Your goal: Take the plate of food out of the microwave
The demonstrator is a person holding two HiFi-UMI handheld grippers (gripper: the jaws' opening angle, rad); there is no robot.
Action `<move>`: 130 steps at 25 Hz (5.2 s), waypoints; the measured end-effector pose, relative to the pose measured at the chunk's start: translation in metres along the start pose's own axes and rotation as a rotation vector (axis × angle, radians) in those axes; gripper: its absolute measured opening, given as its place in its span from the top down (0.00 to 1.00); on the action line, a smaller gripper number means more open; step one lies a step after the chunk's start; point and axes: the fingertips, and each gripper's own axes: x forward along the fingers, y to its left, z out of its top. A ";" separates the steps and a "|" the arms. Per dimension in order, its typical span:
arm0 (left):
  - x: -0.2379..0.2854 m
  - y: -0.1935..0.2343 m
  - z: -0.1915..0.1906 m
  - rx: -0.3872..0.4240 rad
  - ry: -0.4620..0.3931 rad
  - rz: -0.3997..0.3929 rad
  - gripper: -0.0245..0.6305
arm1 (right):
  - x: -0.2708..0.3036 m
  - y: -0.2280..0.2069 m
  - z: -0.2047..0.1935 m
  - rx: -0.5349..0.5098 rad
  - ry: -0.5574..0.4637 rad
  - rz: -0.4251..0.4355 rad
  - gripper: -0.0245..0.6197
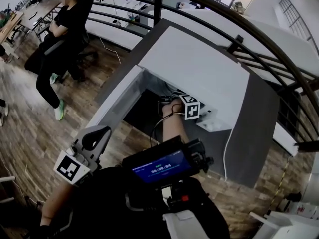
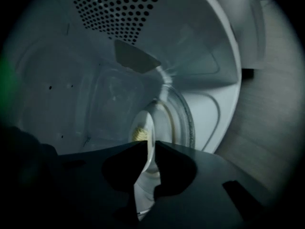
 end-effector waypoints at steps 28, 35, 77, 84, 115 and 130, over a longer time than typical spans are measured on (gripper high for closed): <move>-0.017 0.005 0.006 0.049 0.034 0.056 0.96 | 0.020 0.007 0.007 0.222 -0.024 0.034 0.96; -0.022 0.007 0.005 0.057 0.040 0.049 0.96 | 0.005 0.020 0.003 0.229 -0.048 0.124 0.96; -0.007 -0.011 0.005 -0.001 -0.015 -0.037 0.96 | -0.041 0.067 -0.044 -1.709 -0.081 0.129 0.86; -0.014 -0.010 -0.001 -0.012 -0.014 -0.015 0.96 | -0.016 0.056 -0.038 -2.134 -0.074 -0.052 0.86; -0.022 0.005 -0.003 -0.008 0.000 0.055 0.96 | 0.029 0.043 -0.038 -2.549 0.054 -0.180 0.86; -0.023 0.004 -0.003 -0.011 -0.001 0.055 0.96 | 0.011 0.034 -0.055 -2.539 0.099 -0.138 0.94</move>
